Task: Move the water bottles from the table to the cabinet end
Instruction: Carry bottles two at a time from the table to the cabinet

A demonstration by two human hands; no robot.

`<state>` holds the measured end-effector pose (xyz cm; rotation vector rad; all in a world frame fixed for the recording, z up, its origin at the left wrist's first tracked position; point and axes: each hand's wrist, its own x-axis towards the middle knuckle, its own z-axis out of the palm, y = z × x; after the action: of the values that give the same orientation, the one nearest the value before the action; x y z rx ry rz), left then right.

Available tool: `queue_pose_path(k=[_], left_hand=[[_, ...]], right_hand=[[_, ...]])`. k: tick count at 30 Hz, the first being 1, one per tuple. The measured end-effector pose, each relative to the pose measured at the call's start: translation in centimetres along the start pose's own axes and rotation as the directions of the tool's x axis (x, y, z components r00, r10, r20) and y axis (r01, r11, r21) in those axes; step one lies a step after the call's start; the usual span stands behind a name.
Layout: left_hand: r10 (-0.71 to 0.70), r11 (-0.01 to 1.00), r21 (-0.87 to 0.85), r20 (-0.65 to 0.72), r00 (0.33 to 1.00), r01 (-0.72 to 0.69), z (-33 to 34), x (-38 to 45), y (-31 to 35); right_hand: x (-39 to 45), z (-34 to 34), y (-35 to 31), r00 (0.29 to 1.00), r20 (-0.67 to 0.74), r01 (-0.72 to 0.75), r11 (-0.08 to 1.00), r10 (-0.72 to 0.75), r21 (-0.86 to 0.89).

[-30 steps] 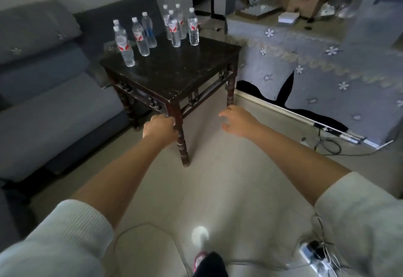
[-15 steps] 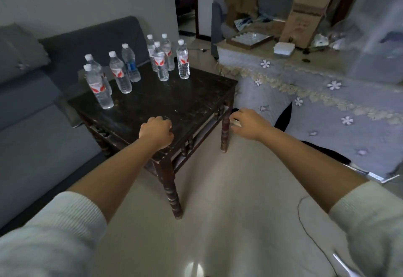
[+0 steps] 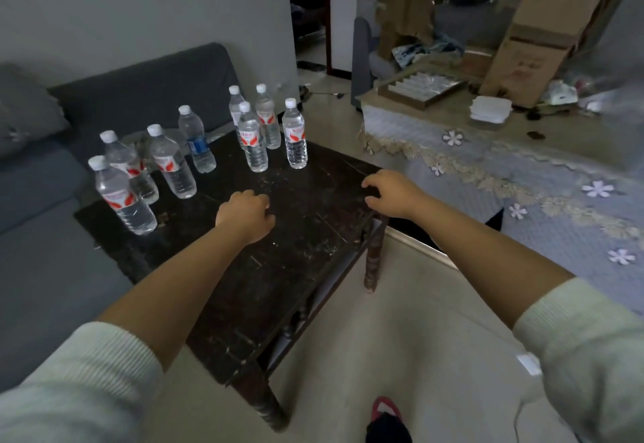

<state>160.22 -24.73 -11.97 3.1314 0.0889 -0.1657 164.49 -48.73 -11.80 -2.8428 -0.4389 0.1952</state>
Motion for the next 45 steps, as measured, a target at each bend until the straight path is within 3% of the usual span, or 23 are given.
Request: queue_pose_path(k=[5,10,14,23,31,45], left_hand=[[-0.109,0.994,-0.034,-0.013,0.994,0.109,-1.8,8.5,1.4],[-0.165,0.98,0.113,-0.022,0.986,0.166,-2.7,14.9,2.2],[-0.193,0.972,0.134,-0.031,0.981,0.195,-3.2,19.1,1.8],[-0.274,0.959,-0.095,-0.062,0.96,0.268,-4.5,30.3,-3.0],[-0.258,0.922,-0.289,0.042,0.965,0.259,-3.8,38.6,-7.2],[-0.172,0.911,-0.38,0.001,0.985,0.159,-2.3,43.9,-9.0]], right_hand=[[9.0,-3.4,4.1,0.998,0.02,0.061,0.998,-0.061,-0.004],[17.2,-5.8,5.4,0.992,-0.004,0.128,0.992,-0.128,0.002],[23.2,-6.5,4.1,0.982,0.002,0.187,0.982,-0.187,0.03],[35.9,-6.3,-0.6,0.969,0.018,0.247,0.969,-0.247,0.011],[43.5,-3.3,-3.7,0.966,0.153,0.199,0.977,-0.208,0.071],[46.3,-1.1,-2.7,0.968,0.159,0.184,0.979,-0.195,0.083]])
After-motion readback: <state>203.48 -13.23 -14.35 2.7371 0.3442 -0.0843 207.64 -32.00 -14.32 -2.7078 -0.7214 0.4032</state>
